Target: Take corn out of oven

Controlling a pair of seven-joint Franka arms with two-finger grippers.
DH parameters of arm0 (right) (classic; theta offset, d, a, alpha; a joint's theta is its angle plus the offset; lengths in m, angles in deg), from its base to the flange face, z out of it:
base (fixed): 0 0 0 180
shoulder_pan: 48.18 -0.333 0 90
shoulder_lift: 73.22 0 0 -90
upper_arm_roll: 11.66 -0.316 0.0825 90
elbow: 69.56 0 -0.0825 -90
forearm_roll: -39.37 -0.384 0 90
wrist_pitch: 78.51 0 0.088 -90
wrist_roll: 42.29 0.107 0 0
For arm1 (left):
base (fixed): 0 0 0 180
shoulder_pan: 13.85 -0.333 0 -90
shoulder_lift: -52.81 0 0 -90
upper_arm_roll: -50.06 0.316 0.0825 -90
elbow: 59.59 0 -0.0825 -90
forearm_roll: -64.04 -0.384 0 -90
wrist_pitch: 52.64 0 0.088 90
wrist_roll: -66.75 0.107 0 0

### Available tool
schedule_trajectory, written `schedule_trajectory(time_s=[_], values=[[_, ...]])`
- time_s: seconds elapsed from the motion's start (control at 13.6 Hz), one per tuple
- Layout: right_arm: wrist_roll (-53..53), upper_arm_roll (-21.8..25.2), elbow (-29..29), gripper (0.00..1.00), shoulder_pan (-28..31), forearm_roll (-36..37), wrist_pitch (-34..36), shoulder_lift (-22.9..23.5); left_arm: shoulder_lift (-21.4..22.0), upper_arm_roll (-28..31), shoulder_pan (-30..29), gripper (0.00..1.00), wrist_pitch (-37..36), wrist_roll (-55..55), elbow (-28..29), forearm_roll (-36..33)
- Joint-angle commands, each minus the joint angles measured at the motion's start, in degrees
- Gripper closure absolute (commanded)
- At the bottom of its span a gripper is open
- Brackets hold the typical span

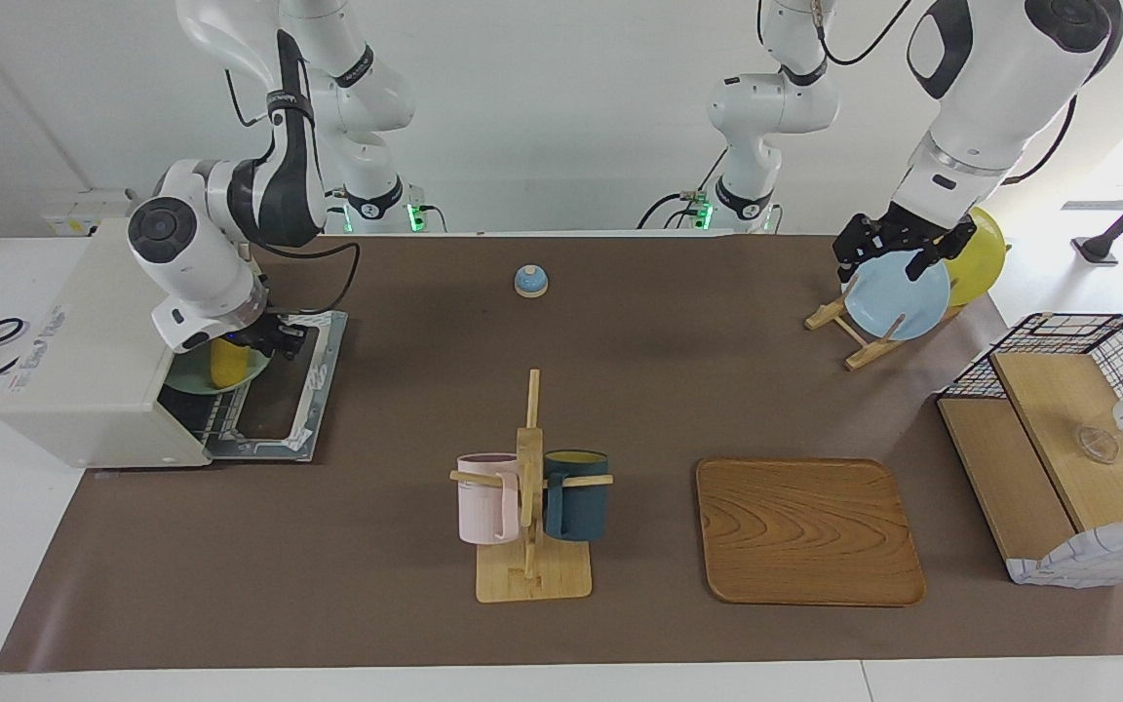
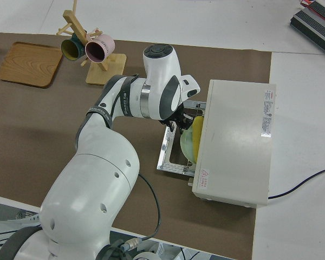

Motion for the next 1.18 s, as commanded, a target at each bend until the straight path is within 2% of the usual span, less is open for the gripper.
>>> schedule_trajectory(time_s=[0.0, 0.29, 0.44, 0.52, 0.59, 0.66, 0.74, 0.96, 1.1], values=[[-0.19, -0.41, 0.87, 0.65, 1.27, 0.89, 1.84, -1.3, 0.82, -0.15, 0.16, 0.0, -0.54, -0.39, 0.42, -1.22], [-1.76, -0.5, 3.85, 0.65, 2.67, 0.89, -0.08, -2.27, 0.99, -0.15, 0.16, 0.0, -0.36, -0.39, 0.86, -1.22], [-1.94, -0.5, 5.96, 0.66, 2.76, 0.89, -3.67, -2.8, 1.08, -0.15, 0.16, 0.0, -0.36, -0.48, 0.86, -1.22], [-2.12, -0.5, 6.75, 0.75, 2.67, 0.89, -4.38, -3.06, 1.08, -0.15, 0.16, 0.0, -0.36, -0.39, 0.86, -1.22], [-2.12, -0.41, 6.76, 0.96, 2.67, 0.89, -3.96, -3.06, 1.08, -0.15, 0.16, 0.0, -0.36, -0.48, 0.86, -1.22], [-2.21, -0.41, 6.59, 1.0, 2.24, 0.98, -3.86, -3.06, 1.08, -0.15, 0.16, 0.0, -0.45, -0.39, 0.86, -1.22], [-2.21, -0.58, 6.41, 1.0, 1.54, 2.29, -3.6, -3.06, 1.08, -0.15, 0.16, 0.0, -0.36, -0.39, 0.77, -1.22], [-1.33, -1.02, 2.39, 1.0, -4.08, 5.46, -1.15, -2.01, 1.08, -0.15, 0.16, 0.0, -0.36, -0.39, 0.77, -1.22], [4.17, -1.03, -2.62, 1.0, -10.91, 5.03, 0.52, 0.0, 1.08, -0.15, 0.16, 0.0, -0.45, -0.39, 0.77, -1.22]])
